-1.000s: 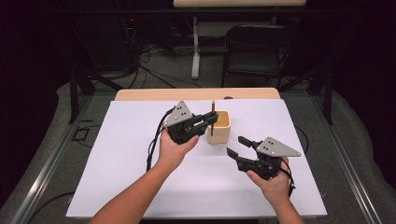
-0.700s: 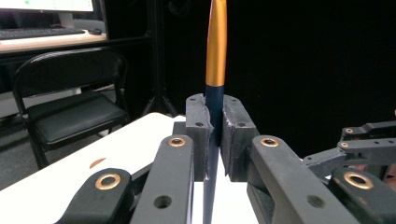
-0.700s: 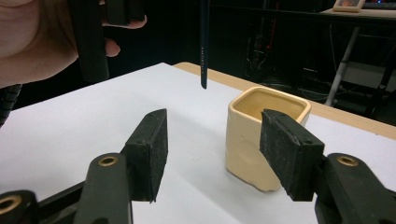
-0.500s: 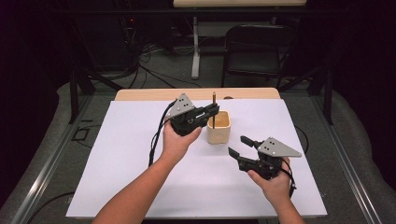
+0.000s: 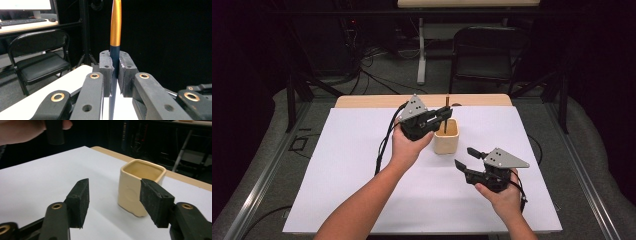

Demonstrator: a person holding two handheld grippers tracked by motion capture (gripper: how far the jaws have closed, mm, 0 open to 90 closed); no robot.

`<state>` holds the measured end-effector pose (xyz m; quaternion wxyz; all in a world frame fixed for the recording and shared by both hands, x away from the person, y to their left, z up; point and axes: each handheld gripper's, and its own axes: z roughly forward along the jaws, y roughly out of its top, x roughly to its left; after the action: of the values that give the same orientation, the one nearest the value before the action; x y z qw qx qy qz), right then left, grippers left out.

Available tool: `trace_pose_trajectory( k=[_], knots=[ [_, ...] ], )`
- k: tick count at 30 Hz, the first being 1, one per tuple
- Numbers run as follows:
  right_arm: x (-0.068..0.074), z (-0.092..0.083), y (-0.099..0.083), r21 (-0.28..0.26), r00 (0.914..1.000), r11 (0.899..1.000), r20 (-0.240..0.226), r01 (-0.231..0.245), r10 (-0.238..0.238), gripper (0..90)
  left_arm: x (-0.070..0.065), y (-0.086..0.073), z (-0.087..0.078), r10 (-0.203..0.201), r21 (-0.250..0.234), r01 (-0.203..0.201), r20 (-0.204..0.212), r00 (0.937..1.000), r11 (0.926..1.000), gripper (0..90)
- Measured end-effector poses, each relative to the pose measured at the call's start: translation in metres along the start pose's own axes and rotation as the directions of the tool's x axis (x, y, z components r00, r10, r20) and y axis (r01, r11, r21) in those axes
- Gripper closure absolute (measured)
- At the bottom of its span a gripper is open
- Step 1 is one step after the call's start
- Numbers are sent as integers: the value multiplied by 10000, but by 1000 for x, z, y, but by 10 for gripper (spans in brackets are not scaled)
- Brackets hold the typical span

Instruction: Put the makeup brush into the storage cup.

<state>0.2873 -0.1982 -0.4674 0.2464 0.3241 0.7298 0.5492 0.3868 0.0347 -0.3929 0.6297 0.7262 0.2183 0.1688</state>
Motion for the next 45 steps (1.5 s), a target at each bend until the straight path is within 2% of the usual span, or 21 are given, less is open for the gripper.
trace_pose_trajectory(
  k=[1, 3, 5, 10, 18, 21, 29, 45],
  knots=[
    [0, 0, 0, 77, 9998, 10000, -210, 16, -15, 410, 0, 1, 1, 4, -16, -4, -12, 10000, 10000, 829],
    [-1, 1, 0, 122, 9994, 9998, -331, 137, -133, 410, 1, 2, 3, 23, -9, -23, -63, 10000, 10000, 829],
    [0, 1, 0, 174, 9989, 9992, -306, 371, -366, 412, 1, 3, 6, 65, 9, -65, -110, 9999, 10000, 829],
    [1, 3, -1, 325, 9985, 9982, -255, 500, -492, 403, 5, 4, 12, 15, 39, -14, -265, 9996, 10000, 829],
    [-1, 7, -5, 877, 9985, 9956, -476, 315, -274, 389, 11, 4, 20, 48, 53, -46, -343, 9994, 10000, 829],
    [-1, 7, -9, 674, 9988, 9976, -479, 164, -132, 365, 13, 3, 23, 41, 85, -38, -383, 9993, 10000, 829],
    [-3, 6, -10, 435, 9999, 9990, -76, 104, -100, 205, 21, -1, 31, -73, 67, 76, -427, 9991, 9999, 829],
    [-6, 4, -13, 492, 9995, 9983, 133, -308, 301, 155, 29, -12, 44, -94, 226, 107, -555, 9984, 9997, 829]
  ],
)
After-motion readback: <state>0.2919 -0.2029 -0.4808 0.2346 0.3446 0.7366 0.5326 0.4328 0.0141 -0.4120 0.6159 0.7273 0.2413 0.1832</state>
